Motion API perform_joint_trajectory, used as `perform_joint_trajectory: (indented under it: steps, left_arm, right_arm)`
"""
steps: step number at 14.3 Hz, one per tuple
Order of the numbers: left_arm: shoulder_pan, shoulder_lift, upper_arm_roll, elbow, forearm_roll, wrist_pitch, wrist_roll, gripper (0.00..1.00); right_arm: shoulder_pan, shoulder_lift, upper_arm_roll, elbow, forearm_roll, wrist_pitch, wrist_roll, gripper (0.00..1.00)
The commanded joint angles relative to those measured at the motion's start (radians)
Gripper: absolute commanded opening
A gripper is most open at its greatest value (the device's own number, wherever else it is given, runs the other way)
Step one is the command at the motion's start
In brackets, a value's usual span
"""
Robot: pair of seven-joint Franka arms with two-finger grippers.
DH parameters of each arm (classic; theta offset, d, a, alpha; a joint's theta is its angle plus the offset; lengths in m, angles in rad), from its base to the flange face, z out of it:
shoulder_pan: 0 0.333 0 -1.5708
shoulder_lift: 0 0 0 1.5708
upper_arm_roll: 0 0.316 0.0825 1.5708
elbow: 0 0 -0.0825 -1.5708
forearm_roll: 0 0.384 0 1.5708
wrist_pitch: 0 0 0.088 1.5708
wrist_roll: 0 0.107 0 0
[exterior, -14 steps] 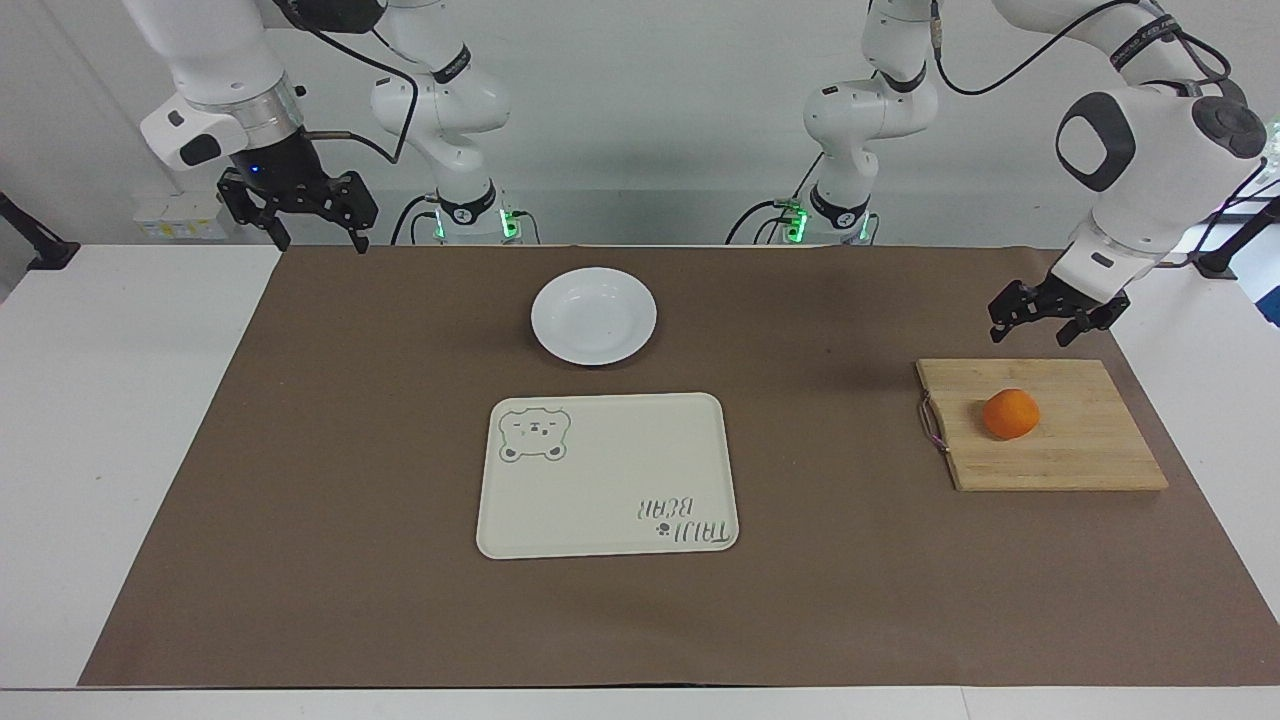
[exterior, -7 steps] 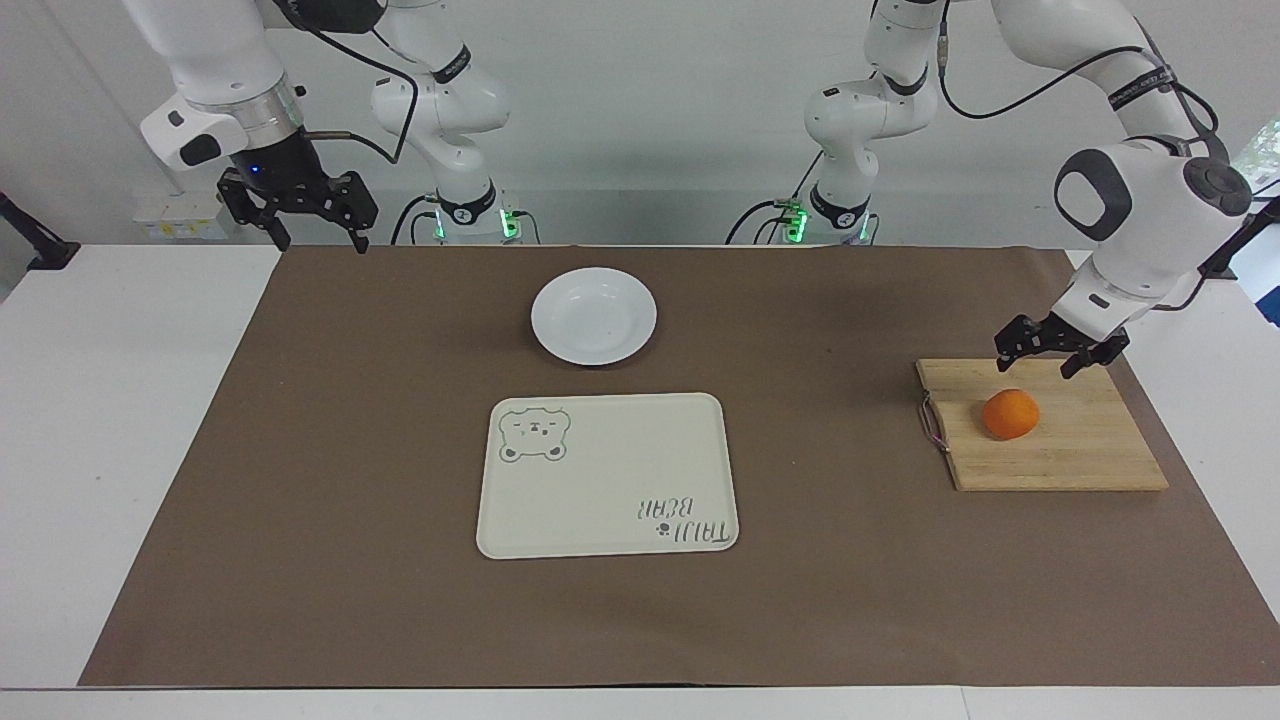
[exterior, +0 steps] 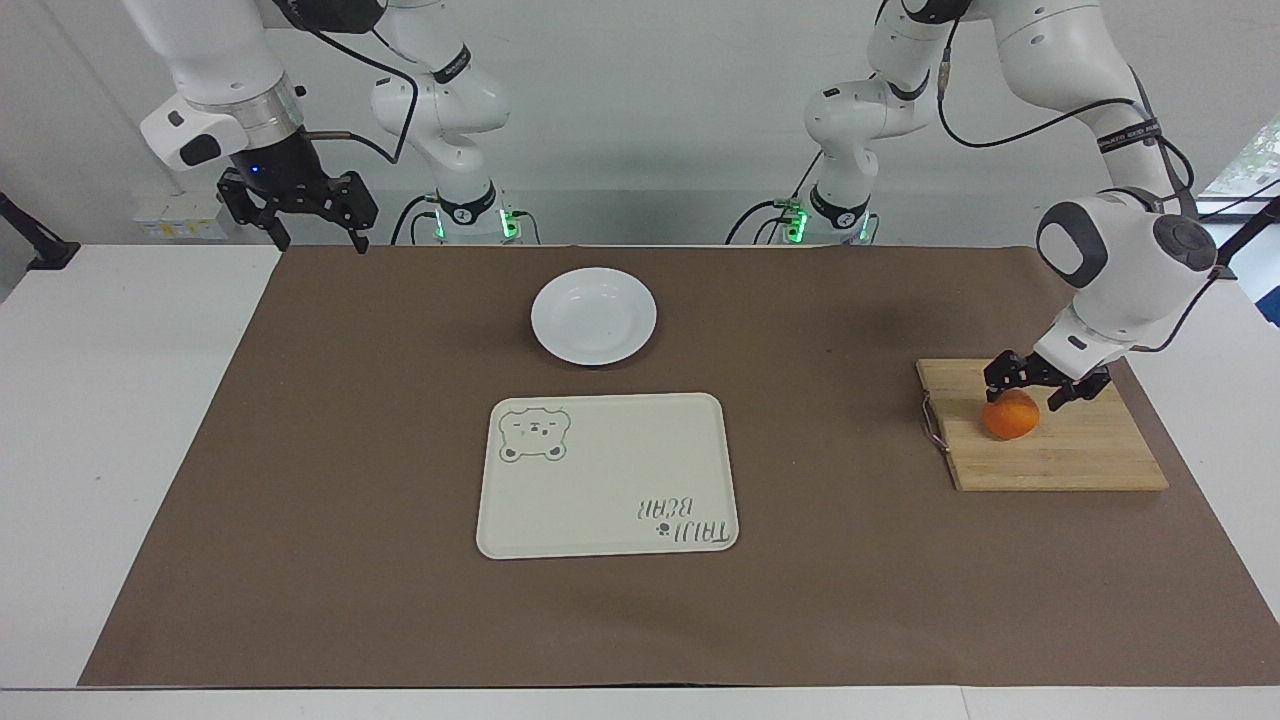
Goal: Place orange and plate with both arms
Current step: 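Close the left gripper around the orange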
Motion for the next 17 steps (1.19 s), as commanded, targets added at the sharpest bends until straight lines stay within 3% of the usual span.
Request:
perform_joint_trajectory:
  steps: [1, 4, 6, 10, 17]
  left_arm:
    - [0.009, -0.009, -0.008, -0.062, 0.008, 0.063, 0.016, 1.00]
    - [0.016, 0.024, -0.008, -0.099, 0.008, 0.167, 0.029, 1.00]
    - [0.013, 0.027, -0.008, -0.086, 0.008, 0.165, 0.053, 0.00]
    - [0.010, 0.024, -0.008, -0.045, 0.008, 0.127, 0.052, 0.00]
    - [-0.031, -0.011, -0.017, 0.153, 0.003, -0.169, -0.163, 0.00]
  right_arm:
    - [-0.008, -0.007, 0.003, -0.007, 0.015, -0.009, -0.028, 1.00]
    - [-0.008, -0.007, 0.003, -0.007, 0.015, -0.009, -0.028, 1.00]
    - [-0.008, -0.007, 0.003, -0.007, 0.015, -0.009, -0.028, 1.00]
    - [-0.008, -0.007, 0.003, -0.007, 0.015, -0.009, -0.028, 1.00]
    - [-0.008, -0.007, 0.003, -0.007, 0.015, -0.009, -0.028, 1.00]
